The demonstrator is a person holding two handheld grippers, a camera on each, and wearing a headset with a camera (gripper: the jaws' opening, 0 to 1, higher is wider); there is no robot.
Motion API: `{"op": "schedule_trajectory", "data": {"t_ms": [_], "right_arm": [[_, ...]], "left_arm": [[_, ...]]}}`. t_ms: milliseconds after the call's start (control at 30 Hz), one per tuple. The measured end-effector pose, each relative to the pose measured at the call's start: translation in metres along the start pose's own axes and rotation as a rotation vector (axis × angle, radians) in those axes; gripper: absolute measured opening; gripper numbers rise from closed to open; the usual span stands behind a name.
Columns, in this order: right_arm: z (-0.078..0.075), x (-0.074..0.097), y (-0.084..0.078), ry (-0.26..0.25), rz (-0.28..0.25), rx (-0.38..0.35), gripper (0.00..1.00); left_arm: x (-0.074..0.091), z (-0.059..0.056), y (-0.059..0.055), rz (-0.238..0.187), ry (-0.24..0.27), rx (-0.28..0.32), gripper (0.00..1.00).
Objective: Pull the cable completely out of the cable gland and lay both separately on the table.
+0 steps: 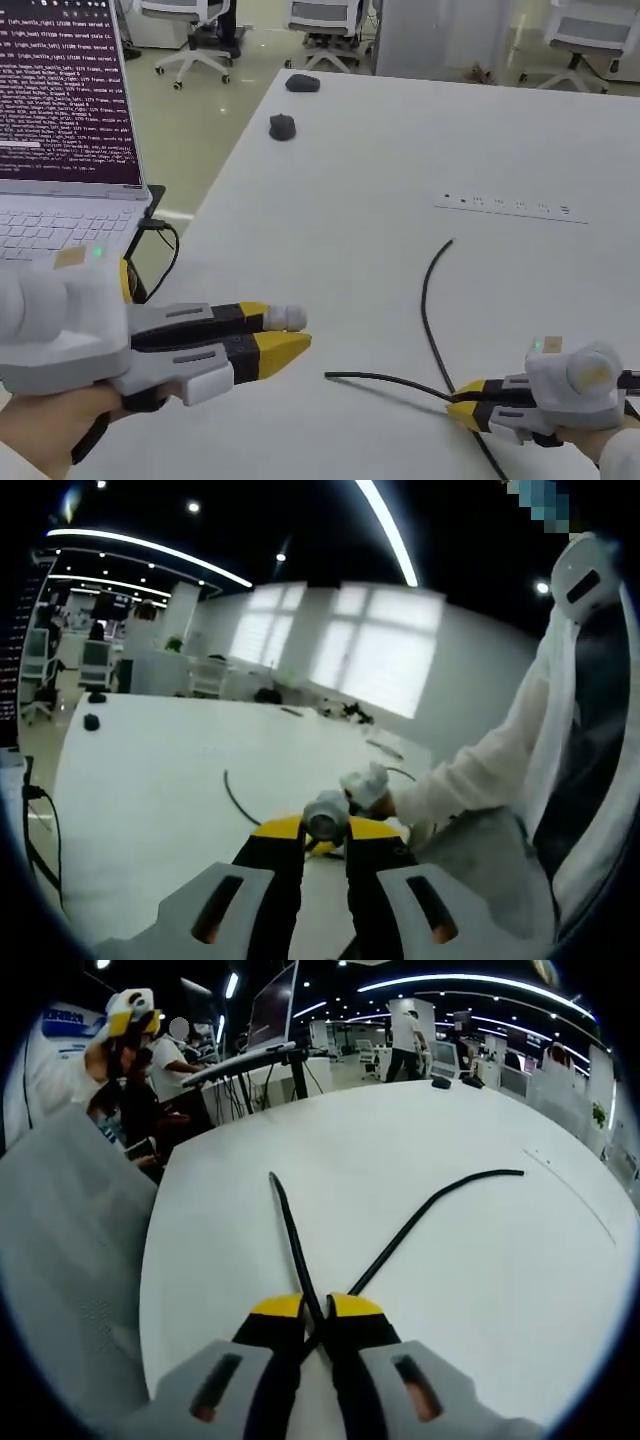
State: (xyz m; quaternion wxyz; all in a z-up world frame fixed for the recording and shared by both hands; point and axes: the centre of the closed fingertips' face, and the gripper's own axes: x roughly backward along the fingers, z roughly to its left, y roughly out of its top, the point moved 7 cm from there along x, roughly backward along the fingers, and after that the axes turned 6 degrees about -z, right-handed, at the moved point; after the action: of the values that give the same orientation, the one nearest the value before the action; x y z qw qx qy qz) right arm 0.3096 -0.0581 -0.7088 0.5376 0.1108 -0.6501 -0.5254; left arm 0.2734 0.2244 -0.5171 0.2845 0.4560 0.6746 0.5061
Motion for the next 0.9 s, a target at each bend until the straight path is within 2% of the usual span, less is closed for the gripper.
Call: {"op": "schedule_trajectory", "data": {"t_ms": [300,367,433,500,600,767,900], "right_arm": [[0.001,0.001,-0.001,-0.012,-0.019,-0.043,0.11],[0.001,0.003,0.002,-0.027,-0.035,-0.048,0.09],[0.0,0.008,0.009,-0.034,-0.076,-0.053,0.07],[0.001,0.013,0.015,-0.023,-0.086,-0.051,0.12],[0.003,0.022,0.025,-0.015,-0.091,-0.021,0.14],[0.006,0.042,0.041,-0.031,-0.121,0.038,0.16],[0.013,0.071,0.063,-0.049,-0.177,0.086,0.21]], "left_arm": [[-0.008,0.003,-0.007,0.021,-0.009,0.001,0.16],[-0.011,0.004,-0.007,0.023,-0.014,-0.001,0.16],[-0.014,0.003,-0.007,0.025,-0.022,-0.003,0.16],[-0.017,0.004,-0.008,0.028,-0.03,-0.007,0.16],[-0.027,0.005,-0.015,0.063,-0.054,-0.027,0.16],[-0.04,0.01,-0.027,0.091,-0.06,-0.047,0.16],[-0.052,0.012,-0.041,0.142,-0.084,-0.065,0.16]]}}
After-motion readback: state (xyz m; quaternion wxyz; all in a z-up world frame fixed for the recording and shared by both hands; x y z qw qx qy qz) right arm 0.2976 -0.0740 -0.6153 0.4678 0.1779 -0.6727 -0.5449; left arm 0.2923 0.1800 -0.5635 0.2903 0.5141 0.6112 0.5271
